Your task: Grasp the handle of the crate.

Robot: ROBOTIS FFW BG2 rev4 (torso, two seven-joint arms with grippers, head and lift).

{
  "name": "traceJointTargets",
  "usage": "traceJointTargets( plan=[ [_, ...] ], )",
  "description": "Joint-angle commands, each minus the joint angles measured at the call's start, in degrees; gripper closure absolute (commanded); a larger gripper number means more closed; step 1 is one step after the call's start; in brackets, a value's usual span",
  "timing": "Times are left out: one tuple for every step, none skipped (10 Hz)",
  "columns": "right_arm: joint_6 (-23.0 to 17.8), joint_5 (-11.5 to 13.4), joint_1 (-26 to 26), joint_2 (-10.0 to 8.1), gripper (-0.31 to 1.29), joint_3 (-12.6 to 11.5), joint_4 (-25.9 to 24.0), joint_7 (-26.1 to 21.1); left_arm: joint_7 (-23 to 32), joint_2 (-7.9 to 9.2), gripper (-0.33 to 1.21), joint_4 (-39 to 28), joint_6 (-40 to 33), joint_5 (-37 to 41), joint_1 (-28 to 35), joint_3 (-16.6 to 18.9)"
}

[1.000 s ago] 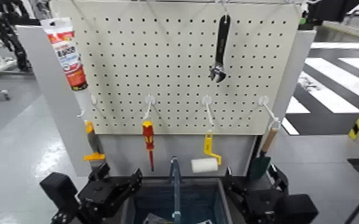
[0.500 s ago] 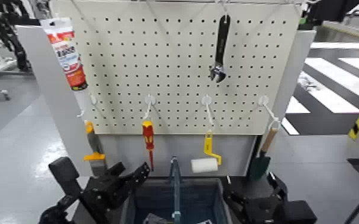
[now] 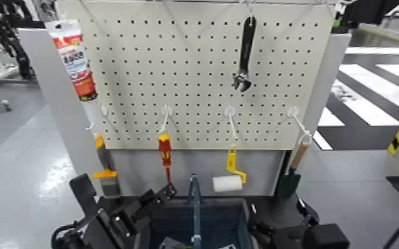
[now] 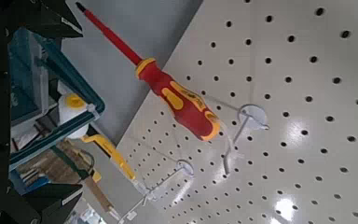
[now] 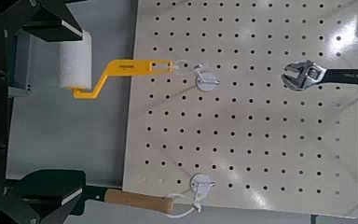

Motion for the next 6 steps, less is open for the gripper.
traceJointTargets(
  plan=[
    [2.5,0.0,1.6,0.30,0.15,-1.1,-2.0,0.5,-1.6,0.84,0.12,4.1,3.4,8.4,-2.0,-1.6],
    [2.7,0.0,2.1,0.57,0.15,-1.3,-2.2,0.7,-2.6,1.37,0.12,6.2,4.4,11.9,-3.2,-2.5],
    [3.0,0.0,2.4,0.65,0.15,-1.5,-2.5,0.7,-3.6,1.81,0.12,8.0,6.6,14.6,-4.8,-3.3],
    [3.2,0.0,2.8,0.83,0.15,-1.8,-2.8,0.7,-4.4,1.98,0.12,10.1,8.8,18.0,-6.6,-4.1],
    [3.3,0.2,2.9,0.74,0.15,-1.8,-2.8,0.7,-4.7,2.33,0.12,12.3,10.3,20.9,-8.0,-5.2],
    [3.4,0.2,3.1,0.83,0.15,-1.9,-2.9,0.7,-4.8,2.60,0.12,14.5,11.7,24.1,-9.3,-6.2]
  ],
)
